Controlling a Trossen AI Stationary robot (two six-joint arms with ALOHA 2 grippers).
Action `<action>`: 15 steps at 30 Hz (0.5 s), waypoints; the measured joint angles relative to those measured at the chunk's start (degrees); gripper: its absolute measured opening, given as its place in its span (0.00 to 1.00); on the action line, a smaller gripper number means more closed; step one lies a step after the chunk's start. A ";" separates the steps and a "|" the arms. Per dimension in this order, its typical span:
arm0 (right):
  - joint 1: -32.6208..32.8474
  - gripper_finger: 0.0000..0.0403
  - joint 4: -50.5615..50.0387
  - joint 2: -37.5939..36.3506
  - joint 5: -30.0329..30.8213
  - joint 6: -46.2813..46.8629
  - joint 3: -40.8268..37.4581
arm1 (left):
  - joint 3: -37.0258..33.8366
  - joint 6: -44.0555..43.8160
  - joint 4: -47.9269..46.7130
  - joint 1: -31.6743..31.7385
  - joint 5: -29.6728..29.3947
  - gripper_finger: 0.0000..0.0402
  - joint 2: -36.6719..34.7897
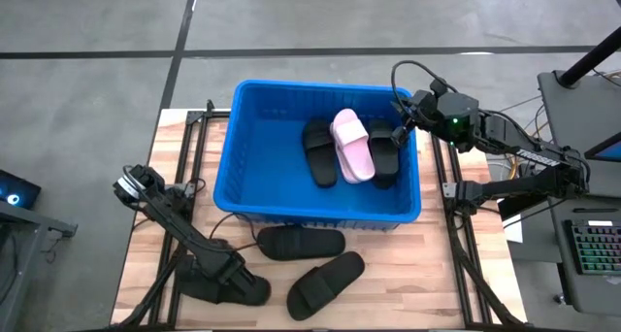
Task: Pick and place slides into bin
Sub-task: Put the black slide into the blue bin
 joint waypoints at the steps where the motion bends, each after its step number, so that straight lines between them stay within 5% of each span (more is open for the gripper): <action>1: -0.01 0.14 0.02 0.00 0.00 0.00 0.00 | -0.33 1.02 0.12 0.00 -0.15 0.76 -0.01; 15: 0.01 0.14 0.22 0.00 0.02 5.51 0.00 | -1.53 9.60 0.97 -0.16 -4.29 0.13 0.00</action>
